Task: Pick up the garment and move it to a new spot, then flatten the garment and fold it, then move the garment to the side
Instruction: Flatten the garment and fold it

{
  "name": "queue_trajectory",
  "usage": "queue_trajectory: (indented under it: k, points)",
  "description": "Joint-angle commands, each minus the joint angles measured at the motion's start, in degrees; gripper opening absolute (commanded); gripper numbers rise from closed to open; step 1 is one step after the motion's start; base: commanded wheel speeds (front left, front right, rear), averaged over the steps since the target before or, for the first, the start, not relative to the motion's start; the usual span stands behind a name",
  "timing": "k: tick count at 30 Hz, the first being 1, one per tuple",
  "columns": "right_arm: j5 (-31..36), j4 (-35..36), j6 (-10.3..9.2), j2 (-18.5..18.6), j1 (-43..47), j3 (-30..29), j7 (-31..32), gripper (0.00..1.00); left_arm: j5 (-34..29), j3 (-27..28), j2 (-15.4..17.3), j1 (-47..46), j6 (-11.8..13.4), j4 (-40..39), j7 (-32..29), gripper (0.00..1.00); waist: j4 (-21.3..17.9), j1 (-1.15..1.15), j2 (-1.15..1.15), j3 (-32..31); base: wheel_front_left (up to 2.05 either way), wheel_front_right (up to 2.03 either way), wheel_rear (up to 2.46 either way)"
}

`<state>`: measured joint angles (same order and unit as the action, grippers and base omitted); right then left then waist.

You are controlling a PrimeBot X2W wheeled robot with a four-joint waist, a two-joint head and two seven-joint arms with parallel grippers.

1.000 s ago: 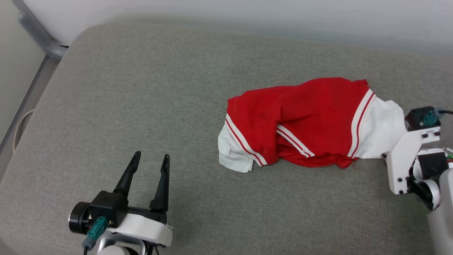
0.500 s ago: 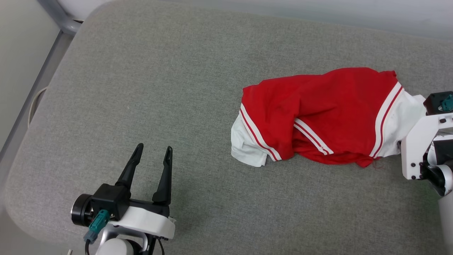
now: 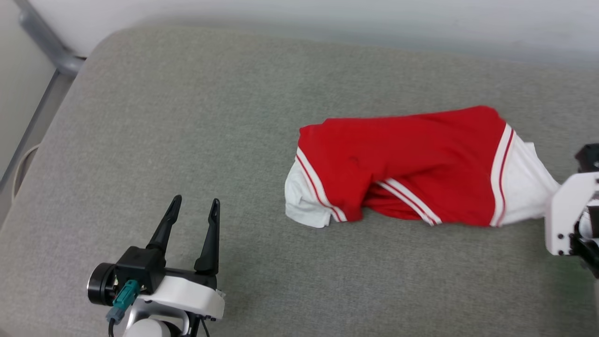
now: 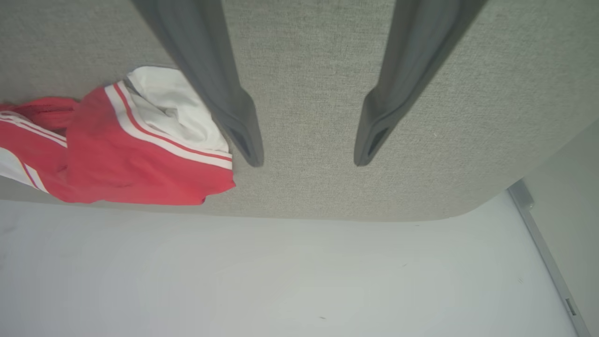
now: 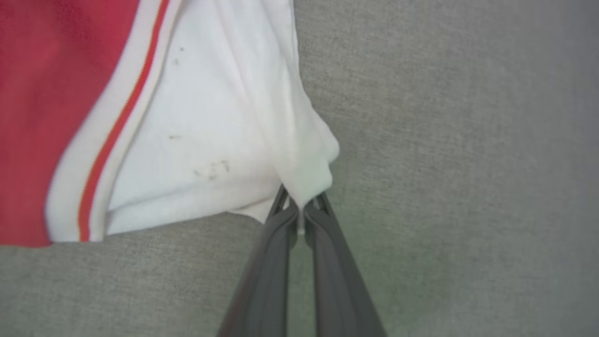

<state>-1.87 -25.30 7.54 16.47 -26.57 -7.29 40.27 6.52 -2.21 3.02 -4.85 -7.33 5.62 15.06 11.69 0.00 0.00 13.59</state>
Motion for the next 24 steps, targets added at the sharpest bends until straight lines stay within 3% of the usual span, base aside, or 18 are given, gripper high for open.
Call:
queue_trajectory:
  k: [1,12,18,19,20,21,24]
  points:
    - [-0.67,1.26,-0.10,1.07,2.17,-1.39,-0.06,0.00,-0.20,0.34,-0.09,0.97,-0.08,0.07,0.16,1.00,-1.93,0.00,0.00,-1.91,0.00,0.00,0.00]
    - [-0.13,5.36,-0.09,5.81,9.42,-9.31,1.40,0.00,-0.53,0.78,-0.05,1.41,-0.13,-0.48,0.16,1.00,-4.86,0.00,0.00,-2.84,0.00,0.00,0.00]
    - [2.25,3.66,-0.09,5.23,9.96,-11.19,-1.66,0.00,-0.40,0.45,0.59,1.10,-0.15,-0.10,0.16,1.00,-5.80,0.00,0.00,-2.83,0.00,0.00,0.00]
    - [2.84,3.36,-0.10,5.24,9.69,-11.23,-2.74,0.07,-0.34,0.53,0.71,1.20,-0.15,-0.03,0.16,1.00,-6.07,0.00,0.00,-3.03,0.00,0.00,0.00]
    - [4.06,3.32,-0.10,5.45,9.31,-11.36,-4.50,0.81,-0.28,0.60,0.79,1.33,-0.15,0.06,0.16,1.00,-6.35,0.00,0.00,-3.24,0.00,0.00,0.00]
    - [5.35,3.22,-0.10,5.79,9.15,-10.55,-6.52,1.00,-0.19,0.54,0.86,1.46,-0.16,0.12,0.16,1.00,-6.65,0.00,0.00,-3.50,0.00,0.00,0.00]
    - [4.84,2.13,-0.09,3.97,8.09,-8.83,-11.80,1.00,0.12,0.59,1.12,2.07,-0.16,0.30,0.16,1.00,-7.91,0.00,0.00,-4.74,0.00,0.00,0.00]
